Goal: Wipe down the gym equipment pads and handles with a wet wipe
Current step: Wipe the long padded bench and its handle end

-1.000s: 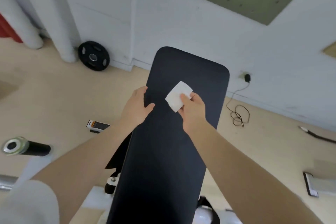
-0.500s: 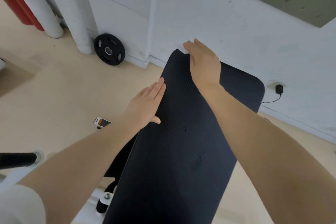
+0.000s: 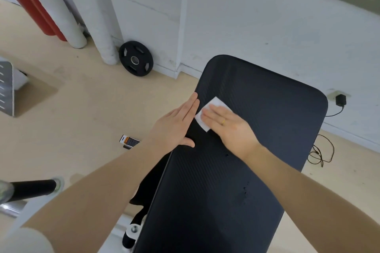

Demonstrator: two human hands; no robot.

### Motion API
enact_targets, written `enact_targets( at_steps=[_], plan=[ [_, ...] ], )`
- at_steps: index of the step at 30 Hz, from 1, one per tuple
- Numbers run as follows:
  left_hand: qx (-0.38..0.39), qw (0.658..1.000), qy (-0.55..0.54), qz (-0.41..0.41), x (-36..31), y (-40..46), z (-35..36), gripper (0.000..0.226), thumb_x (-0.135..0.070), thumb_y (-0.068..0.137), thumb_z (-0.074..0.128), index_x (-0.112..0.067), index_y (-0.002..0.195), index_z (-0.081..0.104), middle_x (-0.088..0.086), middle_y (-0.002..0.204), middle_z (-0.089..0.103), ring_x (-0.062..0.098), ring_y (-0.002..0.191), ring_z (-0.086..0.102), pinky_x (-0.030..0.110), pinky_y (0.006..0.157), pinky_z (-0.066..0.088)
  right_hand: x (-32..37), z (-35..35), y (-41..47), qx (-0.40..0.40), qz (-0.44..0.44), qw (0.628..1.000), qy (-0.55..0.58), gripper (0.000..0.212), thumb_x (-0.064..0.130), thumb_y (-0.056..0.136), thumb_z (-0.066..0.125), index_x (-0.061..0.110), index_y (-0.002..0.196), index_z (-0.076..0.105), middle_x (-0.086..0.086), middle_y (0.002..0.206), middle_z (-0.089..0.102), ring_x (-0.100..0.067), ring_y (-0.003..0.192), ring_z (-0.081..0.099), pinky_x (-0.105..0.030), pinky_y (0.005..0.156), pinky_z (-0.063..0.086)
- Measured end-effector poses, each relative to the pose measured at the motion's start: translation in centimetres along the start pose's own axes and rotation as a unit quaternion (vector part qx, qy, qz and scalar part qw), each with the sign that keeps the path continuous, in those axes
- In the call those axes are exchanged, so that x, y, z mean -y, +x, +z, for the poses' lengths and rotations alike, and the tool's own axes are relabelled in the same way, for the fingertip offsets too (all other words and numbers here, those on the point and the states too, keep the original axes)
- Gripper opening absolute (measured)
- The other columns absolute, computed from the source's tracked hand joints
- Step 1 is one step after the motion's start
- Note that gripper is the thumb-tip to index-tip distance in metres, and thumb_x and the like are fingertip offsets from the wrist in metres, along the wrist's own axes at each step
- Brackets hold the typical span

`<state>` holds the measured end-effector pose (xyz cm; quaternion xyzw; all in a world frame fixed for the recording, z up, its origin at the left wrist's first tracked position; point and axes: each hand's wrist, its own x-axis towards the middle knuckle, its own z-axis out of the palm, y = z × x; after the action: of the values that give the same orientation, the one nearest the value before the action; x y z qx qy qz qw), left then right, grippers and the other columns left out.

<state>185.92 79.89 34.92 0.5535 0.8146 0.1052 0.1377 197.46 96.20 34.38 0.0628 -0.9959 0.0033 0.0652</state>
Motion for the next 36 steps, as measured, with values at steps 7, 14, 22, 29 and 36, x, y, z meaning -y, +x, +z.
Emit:
enact_targets(
  at_steps=[7, 14, 22, 29, 36],
  plan=[
    [0.000, 0.999, -0.034, -0.042, 0.4, -0.1, 0.7, 0.119, -0.048, 0.075, 0.067, -0.008, 0.143, -0.022, 0.001, 0.152, -0.027, 0.020, 0.145, 0.011, 0.028, 0.115, 0.018, -1.9, -2.0, 3.4, -0.002, 0.044, 0.998, -0.047, 0.060, -0.016, 0.061, 0.070, -0.004, 0.119, 0.059, -0.018, 0.123, 0.061, -0.033, 0.113, 0.059, -0.043, 0.097, 0.034],
    [-0.007, 0.996, -0.051, -0.077, 0.4, -0.4, 1.4, 0.109, -0.051, 0.078, 0.061, -0.011, 0.147, -0.013, 0.000, 0.159, -0.003, 0.013, 0.145, 0.001, 0.020, 0.114, 0.004, -3.1, -4.5, 9.0, 0.039, 0.142, 0.989, -0.010, 0.058, -0.007, 0.095, 0.029, 0.011, 0.148, 0.014, -0.002, 0.158, 0.010, -0.016, 0.145, 0.003, -0.020, 0.113, 0.001],
    [-0.004, 0.995, -0.051, -0.083, 0.2, -0.6, 1.3, 0.106, -0.053, 0.078, 0.058, -0.009, 0.147, -0.010, 0.001, 0.159, -0.001, 0.013, 0.146, 0.001, 0.024, 0.115, 0.008, 2.5, -0.6, -1.5, 0.128, -0.079, 0.988, -0.027, 0.079, -0.003, 0.038, 0.084, 0.003, 0.114, 0.065, -0.011, 0.119, 0.065, -0.028, 0.112, 0.061, -0.042, 0.097, 0.041],
    [0.012, 0.995, -0.042, -0.093, -0.2, -0.4, 1.1, 0.108, -0.048, 0.079, 0.061, -0.009, 0.146, -0.015, 0.001, 0.158, -0.006, 0.014, 0.146, -0.001, 0.024, 0.115, 0.007, -2.0, -1.7, 1.3, 0.036, -0.005, 0.999, -0.041, 0.054, -0.002, 0.072, 0.032, 0.003, 0.114, 0.066, -0.010, 0.118, 0.066, -0.028, 0.108, 0.063, -0.040, 0.093, 0.044],
    [0.001, 0.995, 0.061, -0.076, -0.9, -0.5, 0.3, 0.113, -0.050, 0.072, 0.069, -0.007, 0.147, -0.004, 0.012, 0.157, -0.005, 0.027, 0.145, 0.007, 0.038, 0.117, 0.017, -6.9, -4.8, 5.3, 0.002, 0.204, 0.979, 0.003, 0.060, -0.012, 0.090, 0.030, 0.010, 0.146, 0.026, -0.003, 0.155, 0.021, -0.020, 0.144, 0.015, -0.022, 0.113, 0.004]
  ],
)
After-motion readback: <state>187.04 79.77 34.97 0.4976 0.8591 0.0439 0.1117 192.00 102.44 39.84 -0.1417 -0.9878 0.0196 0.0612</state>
